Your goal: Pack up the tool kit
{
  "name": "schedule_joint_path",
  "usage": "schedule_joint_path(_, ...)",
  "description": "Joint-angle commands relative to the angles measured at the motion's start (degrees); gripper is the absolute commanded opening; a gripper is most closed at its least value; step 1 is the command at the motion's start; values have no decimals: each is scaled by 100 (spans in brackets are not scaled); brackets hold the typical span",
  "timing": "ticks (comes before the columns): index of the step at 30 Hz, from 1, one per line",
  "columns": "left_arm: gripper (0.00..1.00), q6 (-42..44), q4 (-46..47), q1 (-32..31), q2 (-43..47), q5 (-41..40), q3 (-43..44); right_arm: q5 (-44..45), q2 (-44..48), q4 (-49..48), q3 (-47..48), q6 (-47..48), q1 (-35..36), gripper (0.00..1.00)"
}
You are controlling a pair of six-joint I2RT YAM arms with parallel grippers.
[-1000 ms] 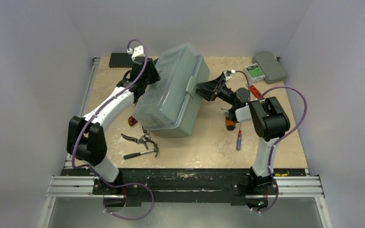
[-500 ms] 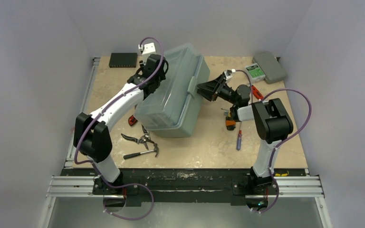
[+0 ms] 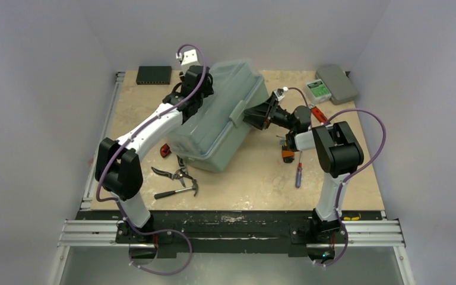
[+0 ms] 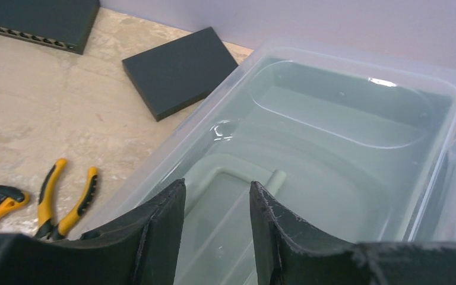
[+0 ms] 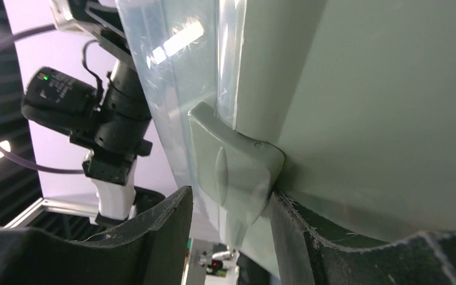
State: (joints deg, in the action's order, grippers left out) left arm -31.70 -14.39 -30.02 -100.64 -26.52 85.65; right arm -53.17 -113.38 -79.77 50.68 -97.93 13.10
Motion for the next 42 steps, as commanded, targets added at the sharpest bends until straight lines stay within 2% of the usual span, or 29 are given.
schedule_joint_path(1, 44, -161, -1836, -966, -749, 2710, -547, 623, 365, 14, 502, 274, 363, 50)
schedule_joint_path(10, 43, -236, -1754, -1050, -781, 2678, -697, 720, 1, -640, 802, -297, 362, 48)
schedule_joint_path(23, 43, -284, -1562, -1058, -815, 2840, -898, 764, 147, -374, 1054, -226, 328, 39)
schedule_joint_path(30, 44, -290, -1269, -891, -857, 3793, -869, 661, 327, -183, 770, -60, 82, 40)
schedule_joint_path(42, 45, -245, -1400, -782, -741, 4399, -444, 193, 131, -178, -111, 235, -688, 41)
